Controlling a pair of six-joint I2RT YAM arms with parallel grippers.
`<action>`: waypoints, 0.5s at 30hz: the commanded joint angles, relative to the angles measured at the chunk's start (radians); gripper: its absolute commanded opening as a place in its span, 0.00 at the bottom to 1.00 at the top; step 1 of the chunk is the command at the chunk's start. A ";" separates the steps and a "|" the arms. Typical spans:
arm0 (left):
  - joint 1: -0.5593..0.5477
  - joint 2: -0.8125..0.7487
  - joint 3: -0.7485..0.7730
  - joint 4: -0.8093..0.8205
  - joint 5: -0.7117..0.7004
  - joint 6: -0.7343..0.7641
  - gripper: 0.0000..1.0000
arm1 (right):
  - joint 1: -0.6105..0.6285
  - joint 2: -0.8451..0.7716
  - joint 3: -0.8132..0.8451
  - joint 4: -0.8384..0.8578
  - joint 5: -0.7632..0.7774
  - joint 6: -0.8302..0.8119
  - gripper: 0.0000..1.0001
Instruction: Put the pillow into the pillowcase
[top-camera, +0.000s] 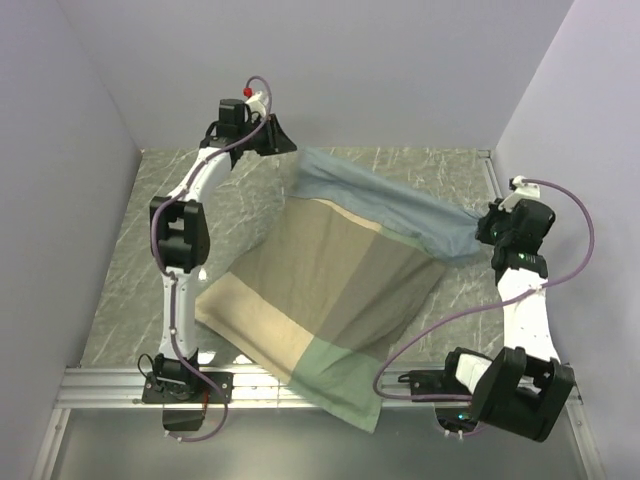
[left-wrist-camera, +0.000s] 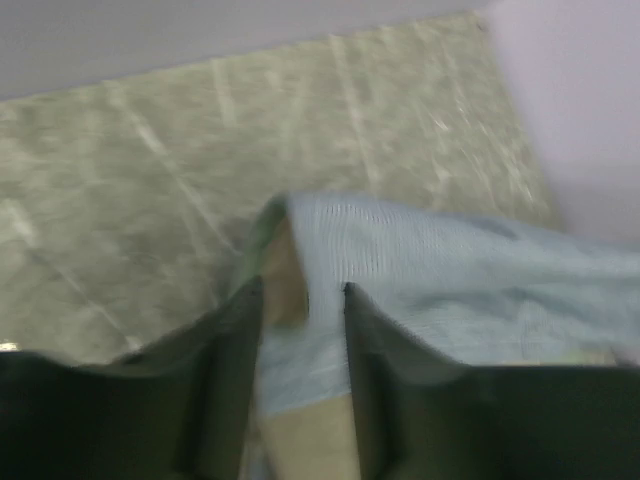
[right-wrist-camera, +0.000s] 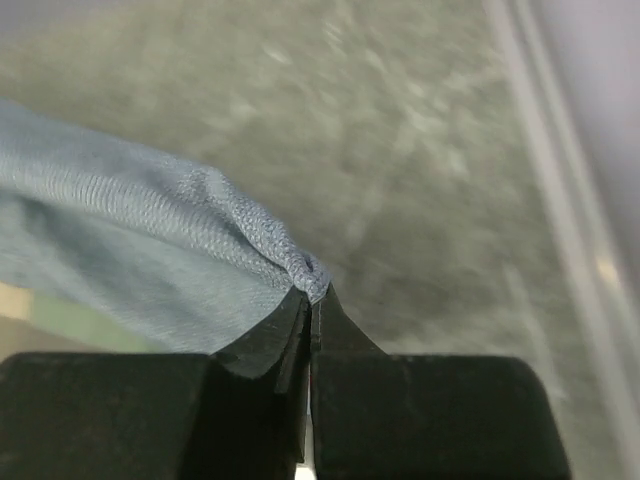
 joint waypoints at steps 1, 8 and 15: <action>0.054 0.036 0.205 -0.043 -0.115 0.126 0.50 | -0.014 0.025 0.008 -0.030 0.195 -0.251 0.00; 0.103 -0.252 -0.051 -0.305 -0.025 0.321 0.99 | -0.025 0.111 0.043 -0.335 0.271 -0.561 0.67; 0.074 -0.702 -0.635 -0.604 -0.066 0.623 0.99 | -0.009 0.028 0.248 -0.553 0.198 -0.646 0.97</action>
